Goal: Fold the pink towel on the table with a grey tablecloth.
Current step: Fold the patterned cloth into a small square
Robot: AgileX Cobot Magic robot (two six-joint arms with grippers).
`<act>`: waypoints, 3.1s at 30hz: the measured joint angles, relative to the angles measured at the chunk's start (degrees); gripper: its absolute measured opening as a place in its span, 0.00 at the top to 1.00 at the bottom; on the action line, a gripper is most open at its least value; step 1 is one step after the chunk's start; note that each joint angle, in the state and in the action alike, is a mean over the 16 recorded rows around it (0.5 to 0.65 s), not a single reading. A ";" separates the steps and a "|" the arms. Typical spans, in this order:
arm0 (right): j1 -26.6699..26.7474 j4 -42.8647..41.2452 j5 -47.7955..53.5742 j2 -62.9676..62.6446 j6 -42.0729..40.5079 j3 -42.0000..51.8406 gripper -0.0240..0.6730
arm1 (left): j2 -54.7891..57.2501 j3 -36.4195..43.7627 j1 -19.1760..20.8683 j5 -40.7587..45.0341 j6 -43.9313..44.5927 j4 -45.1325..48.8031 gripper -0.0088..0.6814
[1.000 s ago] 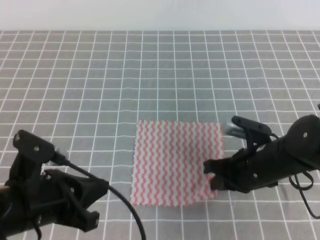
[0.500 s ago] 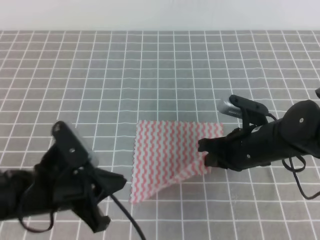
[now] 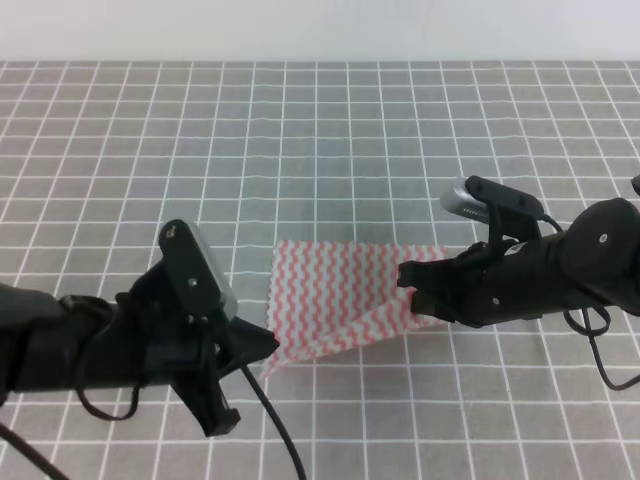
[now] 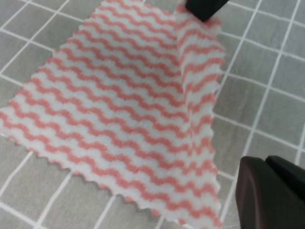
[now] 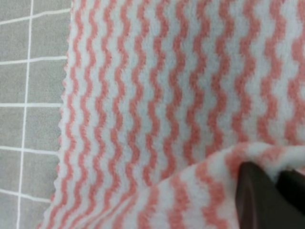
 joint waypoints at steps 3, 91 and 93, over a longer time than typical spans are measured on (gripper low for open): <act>0.00 0.03 -0.23 0.00 0.00 0.00 0.98 | 1.01 -0.27 -0.44 -0.68 1.82 -0.03 0.82; -3.80 2.47 -1.60 1.86 -0.05 -1.52 0.98 | 21.76 -13.24 -1.48 -12.13 31.84 -20.32 0.99; -3.86 2.39 -1.25 2.38 -0.05 -2.06 0.98 | 22.09 -13.57 -1.48 -12.24 31.75 -20.23 0.99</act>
